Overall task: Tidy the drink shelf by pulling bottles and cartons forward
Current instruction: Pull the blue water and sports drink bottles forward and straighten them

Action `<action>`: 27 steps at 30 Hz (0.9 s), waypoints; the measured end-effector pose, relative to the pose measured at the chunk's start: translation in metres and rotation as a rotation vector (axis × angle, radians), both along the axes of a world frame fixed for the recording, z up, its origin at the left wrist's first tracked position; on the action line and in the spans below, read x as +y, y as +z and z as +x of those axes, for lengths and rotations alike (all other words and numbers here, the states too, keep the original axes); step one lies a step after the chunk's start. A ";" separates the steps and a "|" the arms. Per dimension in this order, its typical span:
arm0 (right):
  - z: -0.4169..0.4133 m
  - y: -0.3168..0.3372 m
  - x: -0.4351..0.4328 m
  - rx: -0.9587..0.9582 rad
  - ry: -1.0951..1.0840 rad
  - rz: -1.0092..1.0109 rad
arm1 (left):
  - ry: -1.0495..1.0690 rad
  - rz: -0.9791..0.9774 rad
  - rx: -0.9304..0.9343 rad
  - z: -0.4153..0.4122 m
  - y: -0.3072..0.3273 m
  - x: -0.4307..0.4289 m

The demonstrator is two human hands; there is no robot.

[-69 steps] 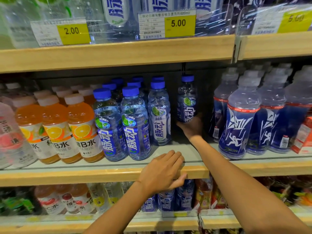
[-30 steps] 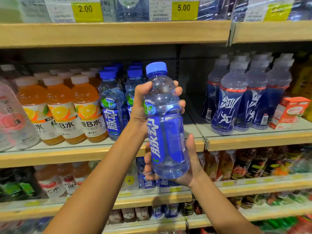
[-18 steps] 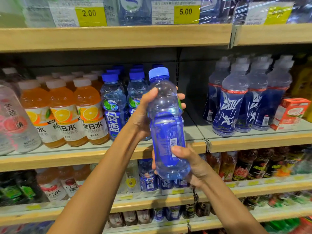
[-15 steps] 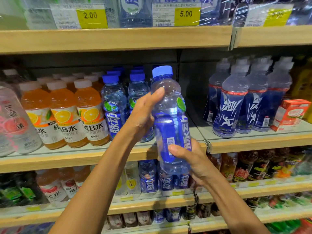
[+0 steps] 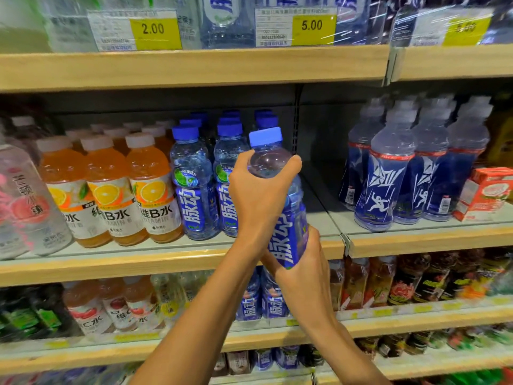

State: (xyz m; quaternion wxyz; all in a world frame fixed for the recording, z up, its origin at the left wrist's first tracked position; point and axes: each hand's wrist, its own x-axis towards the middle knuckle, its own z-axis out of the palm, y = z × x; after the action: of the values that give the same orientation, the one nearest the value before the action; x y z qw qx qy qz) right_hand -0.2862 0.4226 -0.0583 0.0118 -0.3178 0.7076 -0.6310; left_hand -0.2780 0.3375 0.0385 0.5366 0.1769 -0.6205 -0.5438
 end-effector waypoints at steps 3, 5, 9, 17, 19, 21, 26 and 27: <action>-0.004 -0.001 0.004 -0.065 0.139 -0.104 | -0.064 0.009 0.037 0.001 -0.002 -0.006; -0.013 0.000 0.010 -0.137 0.268 -0.142 | -0.171 0.074 0.051 0.002 -0.001 -0.012; -0.034 0.009 0.023 -0.394 0.600 -0.087 | -0.521 0.278 0.033 0.006 0.002 -0.026; -0.049 0.031 0.012 -0.780 0.942 -0.084 | -1.429 0.434 0.179 -0.002 0.005 -0.037; -0.046 0.032 0.009 -0.714 0.957 -0.034 | -1.516 0.436 0.194 -0.005 0.002 -0.037; -0.042 0.032 0.008 -0.596 0.957 -0.010 | -1.529 0.427 0.181 -0.005 -0.002 -0.039; -0.038 0.025 0.009 -0.381 0.840 -0.085 | -1.301 0.300 0.041 -0.001 -0.003 -0.045; -0.039 0.024 0.009 -0.331 0.804 -0.094 | -1.248 0.263 0.003 0.001 -0.002 -0.046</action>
State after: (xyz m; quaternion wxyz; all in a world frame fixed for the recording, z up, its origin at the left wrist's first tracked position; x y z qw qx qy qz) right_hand -0.3252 0.4313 -0.0340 0.3552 -0.4627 0.4868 -0.6502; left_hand -0.2770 0.2914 0.0364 0.0936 -0.1540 -0.5343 -0.8258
